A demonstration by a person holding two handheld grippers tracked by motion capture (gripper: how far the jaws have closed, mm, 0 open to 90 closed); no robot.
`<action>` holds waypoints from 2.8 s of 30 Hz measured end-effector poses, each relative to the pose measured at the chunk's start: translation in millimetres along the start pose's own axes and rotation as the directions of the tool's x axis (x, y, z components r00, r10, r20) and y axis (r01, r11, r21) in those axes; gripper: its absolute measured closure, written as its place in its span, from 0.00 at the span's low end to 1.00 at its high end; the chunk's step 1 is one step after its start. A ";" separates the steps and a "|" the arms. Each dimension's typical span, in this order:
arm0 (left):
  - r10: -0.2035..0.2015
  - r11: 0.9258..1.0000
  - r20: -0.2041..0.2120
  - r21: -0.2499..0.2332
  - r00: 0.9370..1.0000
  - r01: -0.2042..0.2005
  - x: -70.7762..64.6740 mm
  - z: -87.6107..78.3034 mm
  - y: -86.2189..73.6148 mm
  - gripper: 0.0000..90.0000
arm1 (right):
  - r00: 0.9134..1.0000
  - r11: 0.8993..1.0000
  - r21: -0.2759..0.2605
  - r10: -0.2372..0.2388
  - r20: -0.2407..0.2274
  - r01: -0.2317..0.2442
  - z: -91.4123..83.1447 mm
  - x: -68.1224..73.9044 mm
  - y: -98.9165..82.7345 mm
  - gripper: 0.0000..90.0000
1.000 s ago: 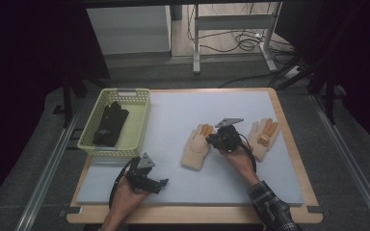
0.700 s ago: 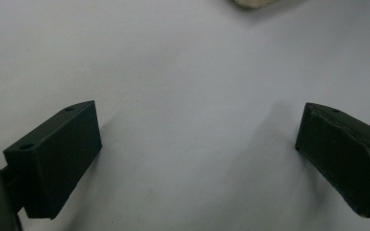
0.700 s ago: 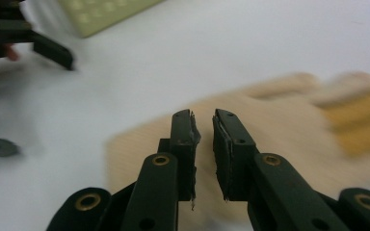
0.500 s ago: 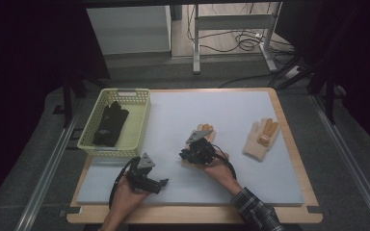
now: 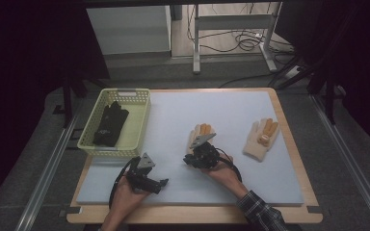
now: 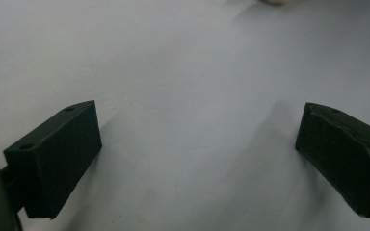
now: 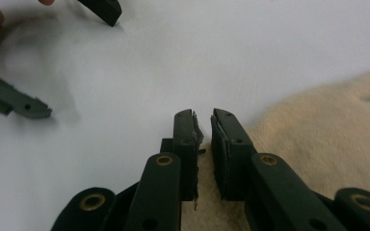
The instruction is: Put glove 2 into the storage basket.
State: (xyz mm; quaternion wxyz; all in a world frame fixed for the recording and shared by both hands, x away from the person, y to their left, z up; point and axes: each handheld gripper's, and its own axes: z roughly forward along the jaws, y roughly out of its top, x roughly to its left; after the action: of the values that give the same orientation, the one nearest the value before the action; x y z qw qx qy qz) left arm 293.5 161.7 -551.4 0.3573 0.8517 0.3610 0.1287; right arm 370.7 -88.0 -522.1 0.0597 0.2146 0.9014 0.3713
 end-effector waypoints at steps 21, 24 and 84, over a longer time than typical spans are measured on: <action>0.000 1.000 0.000 0.000 1.000 0.000 0.1 0.0 0.0 0.03 | 0.983 0.994 -0.070 0.089 0.162 -0.078 -60.8 -40.5 -18.7 0.73; 0.001 1.000 0.000 0.000 1.000 -0.001 0.2 0.0 0.1 0.03 | 0.971 0.992 -0.076 0.115 0.211 -0.101 -73.8 -54.7 -27.4 0.71; 0.001 1.000 0.000 0.000 1.000 -0.001 0.1 0.0 0.1 0.03 | 0.867 0.940 -0.201 0.332 0.372 -0.274 -155.3 -99.7 -82.2 0.66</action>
State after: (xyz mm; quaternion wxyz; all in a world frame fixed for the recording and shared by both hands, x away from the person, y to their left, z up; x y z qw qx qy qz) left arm 293.6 161.7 -551.4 0.3571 0.8519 0.3608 0.1287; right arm 390.8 -282.9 -473.0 0.1988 0.4202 0.7962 0.3872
